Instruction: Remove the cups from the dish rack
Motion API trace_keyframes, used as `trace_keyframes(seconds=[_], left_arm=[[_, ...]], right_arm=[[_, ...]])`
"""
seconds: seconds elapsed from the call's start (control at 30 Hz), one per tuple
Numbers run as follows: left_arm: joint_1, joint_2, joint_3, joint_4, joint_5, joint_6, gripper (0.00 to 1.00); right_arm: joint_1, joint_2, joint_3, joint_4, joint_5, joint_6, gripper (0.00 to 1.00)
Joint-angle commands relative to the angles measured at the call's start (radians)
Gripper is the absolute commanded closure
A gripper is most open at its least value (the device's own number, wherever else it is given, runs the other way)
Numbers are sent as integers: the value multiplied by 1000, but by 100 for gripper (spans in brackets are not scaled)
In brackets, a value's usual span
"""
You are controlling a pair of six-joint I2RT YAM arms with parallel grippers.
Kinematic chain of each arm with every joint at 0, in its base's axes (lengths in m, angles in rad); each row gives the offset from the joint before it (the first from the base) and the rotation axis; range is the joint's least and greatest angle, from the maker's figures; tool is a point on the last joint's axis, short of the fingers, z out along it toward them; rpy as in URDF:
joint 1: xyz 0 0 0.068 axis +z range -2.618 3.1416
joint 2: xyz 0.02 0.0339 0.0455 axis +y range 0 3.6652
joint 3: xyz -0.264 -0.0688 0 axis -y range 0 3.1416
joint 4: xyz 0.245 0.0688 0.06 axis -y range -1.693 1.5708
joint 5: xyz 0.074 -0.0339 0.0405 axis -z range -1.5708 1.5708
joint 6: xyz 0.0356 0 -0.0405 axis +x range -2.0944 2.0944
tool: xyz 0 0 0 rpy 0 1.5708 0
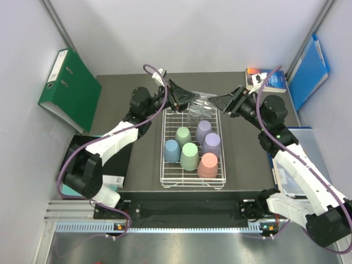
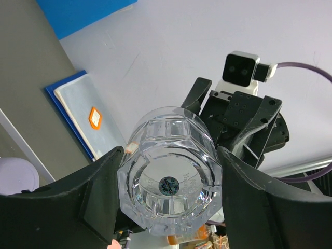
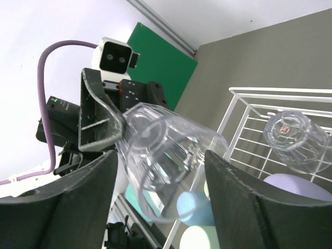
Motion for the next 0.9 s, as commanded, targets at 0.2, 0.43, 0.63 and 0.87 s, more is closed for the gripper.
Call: trace_keyframes(seconds=[0.2, 0.43, 0.63, 0.87], left_arm=[[-53, 42, 52, 109, 14, -12, 100], [-43, 26, 75, -81, -2, 91, 71], [12, -44, 149, -569, -269, 302, 1], [3, -80, 242, -1054, -620, 408, 1]], right_arm=[[41, 75, 13, 107, -56, 49, 65], [39, -11, 19, -54, 80, -24, 100], [27, -3, 255, -437, 472, -232, 100], [-123, 327, 646, -835, 782, -300, 100]])
